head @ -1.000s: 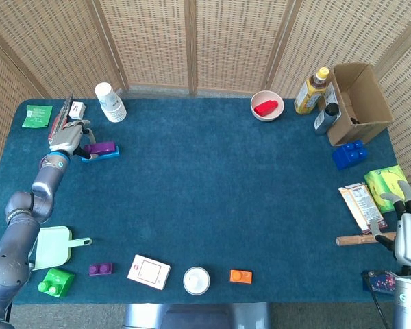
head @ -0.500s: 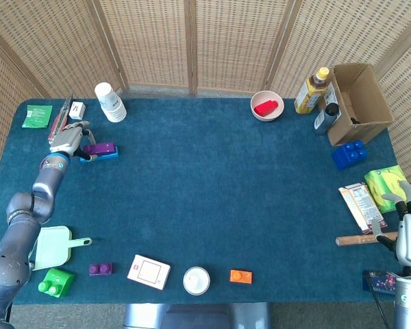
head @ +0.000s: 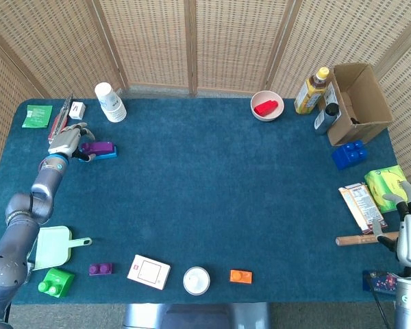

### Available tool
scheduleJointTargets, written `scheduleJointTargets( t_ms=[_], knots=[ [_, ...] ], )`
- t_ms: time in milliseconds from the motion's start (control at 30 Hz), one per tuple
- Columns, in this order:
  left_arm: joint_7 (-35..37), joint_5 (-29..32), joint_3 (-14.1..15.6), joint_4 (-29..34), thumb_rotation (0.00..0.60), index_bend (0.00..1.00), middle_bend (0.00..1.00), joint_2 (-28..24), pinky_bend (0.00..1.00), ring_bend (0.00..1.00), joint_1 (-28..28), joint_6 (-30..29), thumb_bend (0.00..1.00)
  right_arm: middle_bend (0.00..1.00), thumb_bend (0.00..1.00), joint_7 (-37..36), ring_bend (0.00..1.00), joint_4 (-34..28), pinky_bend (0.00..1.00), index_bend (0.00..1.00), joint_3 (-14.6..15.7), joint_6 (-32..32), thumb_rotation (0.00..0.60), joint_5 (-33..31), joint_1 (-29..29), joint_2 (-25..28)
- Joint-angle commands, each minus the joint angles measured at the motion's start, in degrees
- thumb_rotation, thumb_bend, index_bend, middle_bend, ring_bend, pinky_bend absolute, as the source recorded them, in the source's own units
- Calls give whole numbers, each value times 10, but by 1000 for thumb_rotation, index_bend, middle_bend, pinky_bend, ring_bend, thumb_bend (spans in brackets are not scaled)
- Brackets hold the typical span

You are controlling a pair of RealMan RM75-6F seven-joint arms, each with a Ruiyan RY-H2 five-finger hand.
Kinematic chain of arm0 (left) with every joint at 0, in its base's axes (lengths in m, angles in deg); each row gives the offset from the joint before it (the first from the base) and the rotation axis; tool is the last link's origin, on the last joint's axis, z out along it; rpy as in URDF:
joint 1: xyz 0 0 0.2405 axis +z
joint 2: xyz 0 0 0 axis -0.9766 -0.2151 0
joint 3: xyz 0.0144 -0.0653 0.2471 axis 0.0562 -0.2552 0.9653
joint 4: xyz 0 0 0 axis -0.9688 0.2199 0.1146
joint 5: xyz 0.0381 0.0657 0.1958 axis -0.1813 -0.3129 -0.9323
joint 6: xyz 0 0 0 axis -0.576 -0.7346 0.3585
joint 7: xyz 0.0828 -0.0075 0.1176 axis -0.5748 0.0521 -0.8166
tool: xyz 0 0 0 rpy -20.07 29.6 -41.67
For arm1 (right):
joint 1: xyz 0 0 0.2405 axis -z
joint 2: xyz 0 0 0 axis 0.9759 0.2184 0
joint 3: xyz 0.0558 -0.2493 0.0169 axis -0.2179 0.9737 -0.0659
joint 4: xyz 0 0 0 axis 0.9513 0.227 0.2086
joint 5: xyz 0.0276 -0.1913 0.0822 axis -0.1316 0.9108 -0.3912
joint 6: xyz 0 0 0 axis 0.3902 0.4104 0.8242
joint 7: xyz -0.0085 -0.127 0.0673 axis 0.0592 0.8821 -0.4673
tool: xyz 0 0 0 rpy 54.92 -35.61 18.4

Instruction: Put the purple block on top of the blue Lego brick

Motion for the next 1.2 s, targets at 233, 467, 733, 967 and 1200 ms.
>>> scheduleJointTargets(
  t_ms=[233, 467, 733, 967, 1200],
  knots=[
    [11, 3, -7, 15, 600, 160, 44, -12, 0, 0, 0, -15, 339, 135, 281, -7, 0, 1, 0, 308, 0, 3, 600, 4, 2, 2],
    [36, -5, -4, 53, 600, 132, 35, -38, 0, 0, 11, -55, 340, 135, 281, -20, 0, 5, 0, 307, 2, 2, 600, 10, 4, 3],
    [58, -16, 4, 109, 600, 131, 32, -67, 0, 0, 35, -108, 340, 135, 280, -39, 0, 12, 0, 307, 5, 3, 600, 18, 7, 6],
    [32, -14, 4, 143, 585, 121, 31, -85, 0, 0, 53, -148, 339, 135, 282, -55, 0, 19, 0, 307, 7, 3, 600, 25, 9, 8],
    [-41, -1, 0, 136, 274, 106, 21, -71, 0, 0, 68, -167, 268, 135, 280, -63, 0, 23, 0, 307, 9, 4, 600, 30, 12, 9]
  ],
)
